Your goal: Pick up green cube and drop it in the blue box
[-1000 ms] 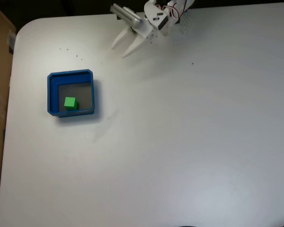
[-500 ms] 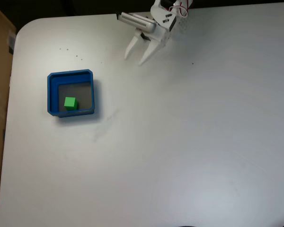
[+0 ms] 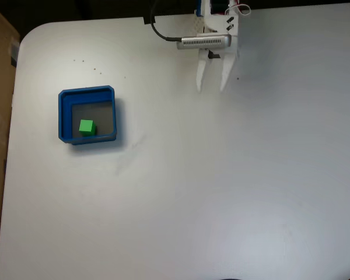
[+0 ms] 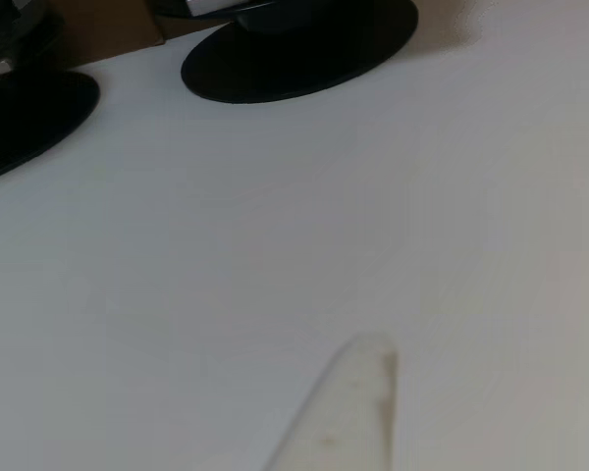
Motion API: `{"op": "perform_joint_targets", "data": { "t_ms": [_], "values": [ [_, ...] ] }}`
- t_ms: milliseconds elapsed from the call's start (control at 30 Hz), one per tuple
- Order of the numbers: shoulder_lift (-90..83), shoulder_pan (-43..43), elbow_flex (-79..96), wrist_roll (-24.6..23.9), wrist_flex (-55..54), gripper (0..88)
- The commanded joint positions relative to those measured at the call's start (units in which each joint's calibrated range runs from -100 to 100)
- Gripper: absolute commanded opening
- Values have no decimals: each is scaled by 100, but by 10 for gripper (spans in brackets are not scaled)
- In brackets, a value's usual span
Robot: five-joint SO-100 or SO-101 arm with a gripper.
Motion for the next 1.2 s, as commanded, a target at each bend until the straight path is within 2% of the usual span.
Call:
{"op": "perform_joint_targets", "data": {
  "t_ms": [0, 133, 300, 667, 1033, 1167],
  "values": [
    [-63, -483, 18, 29, -78, 230],
    [-63, -845, 18, 29, -78, 229],
    [-72, -866, 18, 29, -78, 207],
    [-114, -852, 9, 29, -78, 16],
    [-122, -859, 0, 49, -70, 7],
    [-122, -859, 0, 308, -70, 7]
  ]
}}
